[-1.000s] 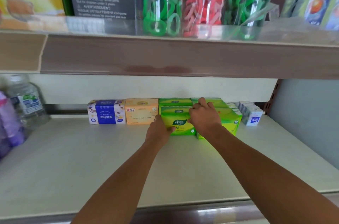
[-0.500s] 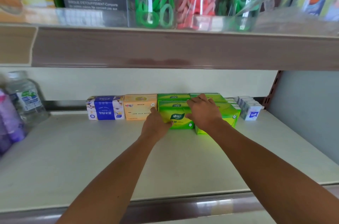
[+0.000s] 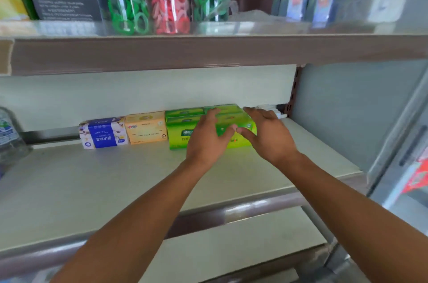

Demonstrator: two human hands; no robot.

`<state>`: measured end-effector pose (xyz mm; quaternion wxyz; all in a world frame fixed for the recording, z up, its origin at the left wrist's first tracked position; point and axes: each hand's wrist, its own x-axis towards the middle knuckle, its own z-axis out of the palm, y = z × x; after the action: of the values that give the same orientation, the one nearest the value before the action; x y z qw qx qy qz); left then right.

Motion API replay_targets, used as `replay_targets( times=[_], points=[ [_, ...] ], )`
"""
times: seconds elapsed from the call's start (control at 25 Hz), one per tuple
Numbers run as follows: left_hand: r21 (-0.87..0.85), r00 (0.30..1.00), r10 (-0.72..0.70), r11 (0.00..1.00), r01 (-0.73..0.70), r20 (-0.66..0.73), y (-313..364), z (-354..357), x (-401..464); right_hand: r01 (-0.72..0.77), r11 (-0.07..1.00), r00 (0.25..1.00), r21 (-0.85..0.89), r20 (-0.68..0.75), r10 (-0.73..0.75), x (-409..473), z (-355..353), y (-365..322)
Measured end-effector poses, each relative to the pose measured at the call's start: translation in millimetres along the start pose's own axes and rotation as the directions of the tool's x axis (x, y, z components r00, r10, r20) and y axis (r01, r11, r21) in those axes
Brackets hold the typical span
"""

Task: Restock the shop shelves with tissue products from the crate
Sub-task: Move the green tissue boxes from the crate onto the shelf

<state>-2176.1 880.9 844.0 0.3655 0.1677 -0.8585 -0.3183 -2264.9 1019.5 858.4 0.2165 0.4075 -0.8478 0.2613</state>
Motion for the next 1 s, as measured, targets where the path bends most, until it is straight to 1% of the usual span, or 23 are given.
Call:
replay_targets(
  times=[0.08,0.16,0.24,0.32,0.4,0.44,0.6,0.68,0.76,0.8,0.84,0.92,0.96,1.0],
  points=[
    [-0.071,0.999,0.029,0.997,-0.026,0.045,26,22,-18,-0.042,0.999,0.999,-0.016,-0.02,0.042,-31,-23,20],
    [-0.148,0.991,0.036,0.989,-0.017,0.128,52,50,-45,-0.14,0.99,0.99,-0.026,-0.028,0.139,-75,-47,47],
    [-0.208,0.971,0.06,0.978,-0.011,0.233,74,81,-80,-0.246,0.968,0.969,-0.047,-0.027,0.245,-128,-67,75],
    [-0.241,0.932,0.117,0.97,-0.033,0.342,88,113,-120,-0.346,0.936,0.938,-0.057,-0.043,0.344,-182,-83,101],
    [-0.261,0.877,0.167,0.964,-0.049,0.451,92,138,-156,-0.456,0.888,0.89,-0.063,-0.028,0.455,-231,-94,120],
    [-0.259,0.839,0.173,0.965,-0.04,0.516,94,151,-175,-0.521,0.851,0.853,-0.07,-0.011,0.521,-258,-98,129],
    [-0.226,0.69,0.164,0.974,0.0,0.705,94,201,-244,-0.699,0.705,0.708,-0.118,0.028,0.706,-356,-104,151],
    [-0.209,0.617,0.14,0.977,0.041,0.774,91,223,-273,-0.759,0.635,0.63,-0.144,0.084,0.772,-395,-96,160],
    [-0.162,0.545,0.095,0.984,0.077,0.833,83,244,-298,-0.814,0.556,0.536,-0.167,0.155,0.83,-429,-82,169],
    [-0.13,0.51,0.068,0.988,0.088,0.857,76,256,-311,-0.848,0.502,0.47,-0.172,0.193,0.861,-446,-71,176],
    [-0.096,0.473,0.044,0.992,0.086,0.88,69,268,-323,-0.894,0.416,0.375,-0.166,0.23,0.898,-463,-59,181],
    [-0.027,0.38,-0.003,0.997,0.073,0.925,52,293,-349,-0.977,0.174,0.131,-0.124,0.292,0.947,-492,-32,190],
    [0.001,0.331,-0.026,0.997,0.074,0.943,45,306,-361,-0.991,0.069,0.029,-0.112,0.321,0.947,-504,-17,194],
    [0.022,0.287,-0.044,0.997,0.077,0.957,39,318,-373,-0.994,-0.002,-0.04,-0.109,0.344,0.938,-515,-2,195]
  ],
)
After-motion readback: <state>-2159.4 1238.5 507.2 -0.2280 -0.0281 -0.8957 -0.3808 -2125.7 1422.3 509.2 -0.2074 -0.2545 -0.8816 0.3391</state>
